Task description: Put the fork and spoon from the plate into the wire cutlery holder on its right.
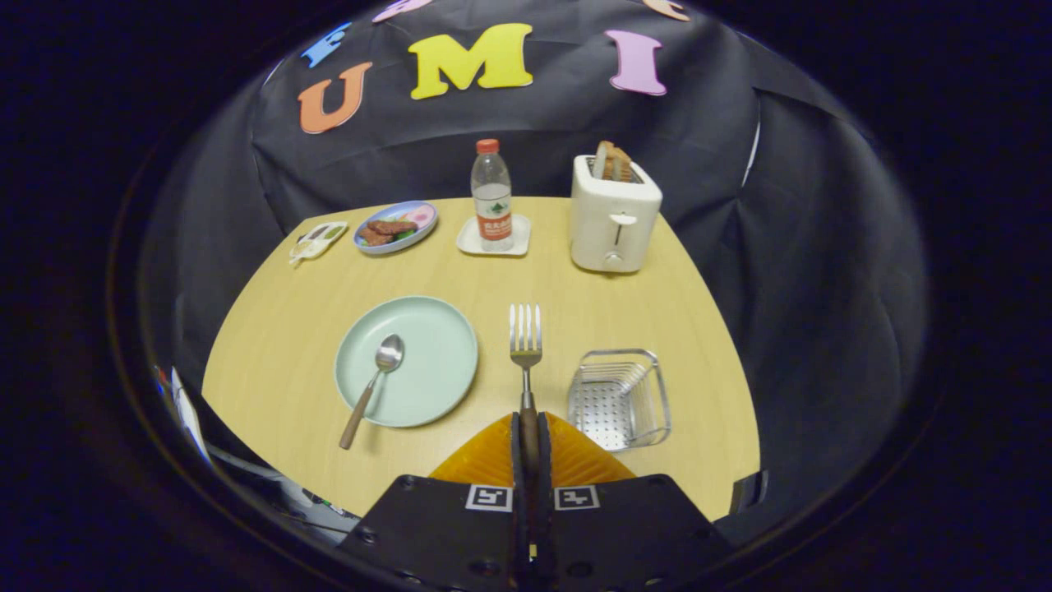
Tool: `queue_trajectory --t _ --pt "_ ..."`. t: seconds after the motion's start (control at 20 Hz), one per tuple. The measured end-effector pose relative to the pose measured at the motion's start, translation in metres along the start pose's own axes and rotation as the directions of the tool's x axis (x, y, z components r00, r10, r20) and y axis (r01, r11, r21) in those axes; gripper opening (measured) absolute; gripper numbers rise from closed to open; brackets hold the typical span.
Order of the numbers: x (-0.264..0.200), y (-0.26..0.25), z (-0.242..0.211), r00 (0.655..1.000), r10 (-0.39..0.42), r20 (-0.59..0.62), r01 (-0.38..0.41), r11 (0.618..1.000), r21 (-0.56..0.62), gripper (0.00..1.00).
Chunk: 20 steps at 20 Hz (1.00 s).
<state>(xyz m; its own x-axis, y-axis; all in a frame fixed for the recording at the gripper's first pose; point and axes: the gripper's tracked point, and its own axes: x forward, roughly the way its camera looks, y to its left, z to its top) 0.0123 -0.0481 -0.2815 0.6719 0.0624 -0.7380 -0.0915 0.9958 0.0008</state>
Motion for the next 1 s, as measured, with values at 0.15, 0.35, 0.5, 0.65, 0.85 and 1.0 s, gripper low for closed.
queue_trajectory --t 0.15,0.35,0.5,0.65,0.85,1.0 --pt "-0.011 -0.032 -0.010 1.000 -0.021 -0.018 0.022 0.999 0.032 0.04" --pt "-0.021 -0.060 -0.016 0.999 -0.045 -0.019 0.046 0.996 0.078 0.04" --pt "-0.023 -0.062 -0.026 0.997 -0.019 -0.077 0.025 0.997 0.068 0.04" --pt "-0.022 -0.061 -0.028 0.993 -0.003 -0.115 0.010 0.998 0.058 0.06" --pt "-0.015 -0.063 -0.024 0.991 -0.019 -0.134 0.029 0.997 0.075 0.06" --pt "-0.013 -0.062 -0.025 0.987 -0.031 -0.156 0.042 0.997 0.067 0.06"
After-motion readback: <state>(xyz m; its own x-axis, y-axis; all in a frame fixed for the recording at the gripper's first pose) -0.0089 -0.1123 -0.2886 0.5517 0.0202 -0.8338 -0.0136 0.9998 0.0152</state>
